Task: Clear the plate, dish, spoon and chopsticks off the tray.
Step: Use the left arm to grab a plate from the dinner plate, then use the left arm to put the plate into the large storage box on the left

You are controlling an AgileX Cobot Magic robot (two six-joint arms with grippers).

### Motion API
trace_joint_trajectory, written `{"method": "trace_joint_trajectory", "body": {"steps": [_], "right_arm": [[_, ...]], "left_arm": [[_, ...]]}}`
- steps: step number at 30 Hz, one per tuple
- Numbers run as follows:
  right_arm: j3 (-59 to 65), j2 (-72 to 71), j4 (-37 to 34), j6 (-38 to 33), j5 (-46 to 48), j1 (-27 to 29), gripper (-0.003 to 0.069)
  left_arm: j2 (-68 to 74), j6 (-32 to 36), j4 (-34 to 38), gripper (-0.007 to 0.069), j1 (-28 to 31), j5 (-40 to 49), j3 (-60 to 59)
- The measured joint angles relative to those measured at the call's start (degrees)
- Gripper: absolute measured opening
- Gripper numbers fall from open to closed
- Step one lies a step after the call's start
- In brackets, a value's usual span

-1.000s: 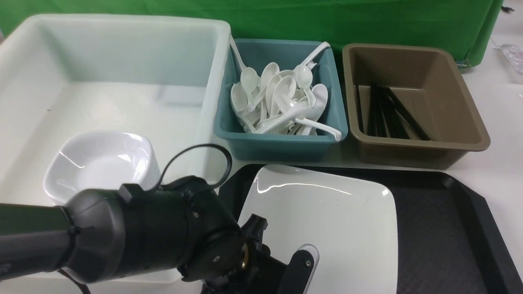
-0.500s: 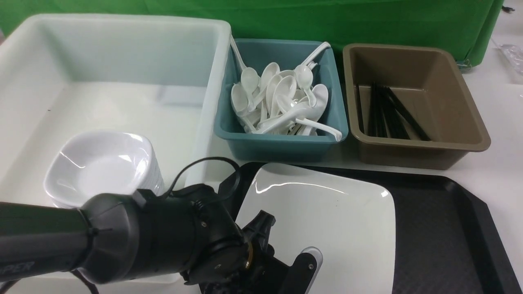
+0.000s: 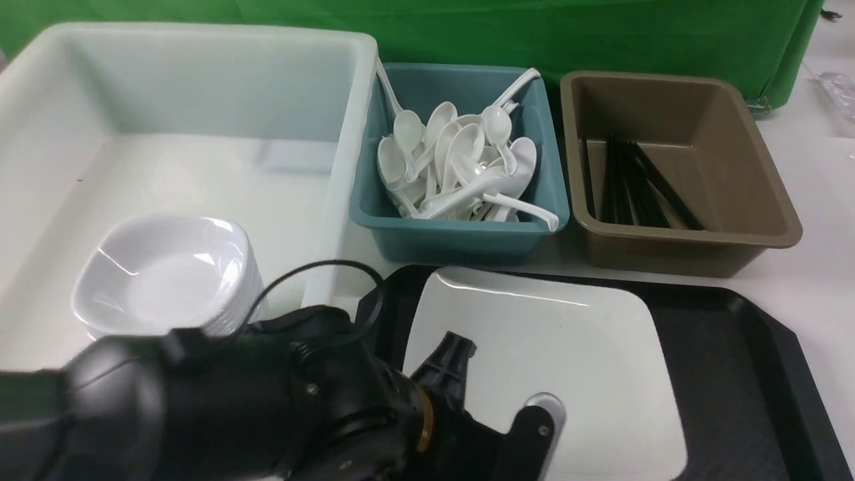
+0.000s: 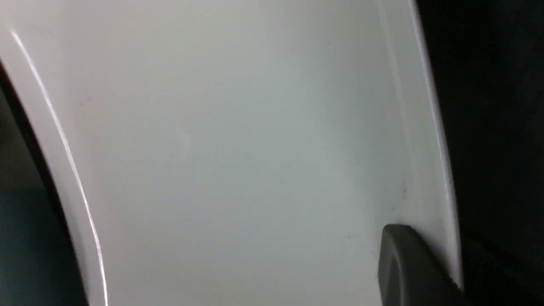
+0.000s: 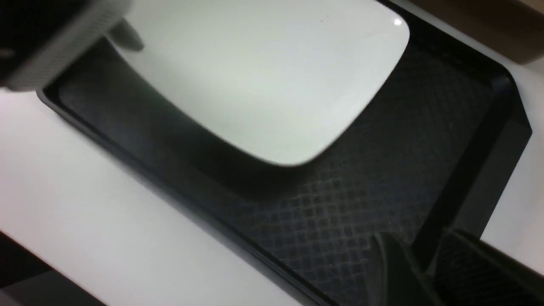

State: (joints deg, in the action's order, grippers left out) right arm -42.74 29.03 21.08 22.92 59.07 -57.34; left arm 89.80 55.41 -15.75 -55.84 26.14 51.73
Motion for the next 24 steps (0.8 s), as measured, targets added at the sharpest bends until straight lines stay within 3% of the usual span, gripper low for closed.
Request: {"method": "trace_joint_trajectory", "body": {"steps": [8, 17, 24], "right_arm": [[-1.1, 0.0, 2.3, 0.1, -1.2, 0.0, 0.0168], [-7.2, 0.0, 9.4, 3.6, 2.0, 0.0, 0.0028], [-9.3, -0.1, 10.5, 5.0, -0.7, 0.0, 0.0022]], "left_arm": [[-11.2, -4.0, 2.5, 0.0019, -6.9, 6.1, -0.1], [-20.6, -5.0, 4.6, 0.003, -7.2, 8.6, 1.1], [-26.6, -5.3, 5.0, 0.0037, -7.2, 9.8, 4.5]]}}
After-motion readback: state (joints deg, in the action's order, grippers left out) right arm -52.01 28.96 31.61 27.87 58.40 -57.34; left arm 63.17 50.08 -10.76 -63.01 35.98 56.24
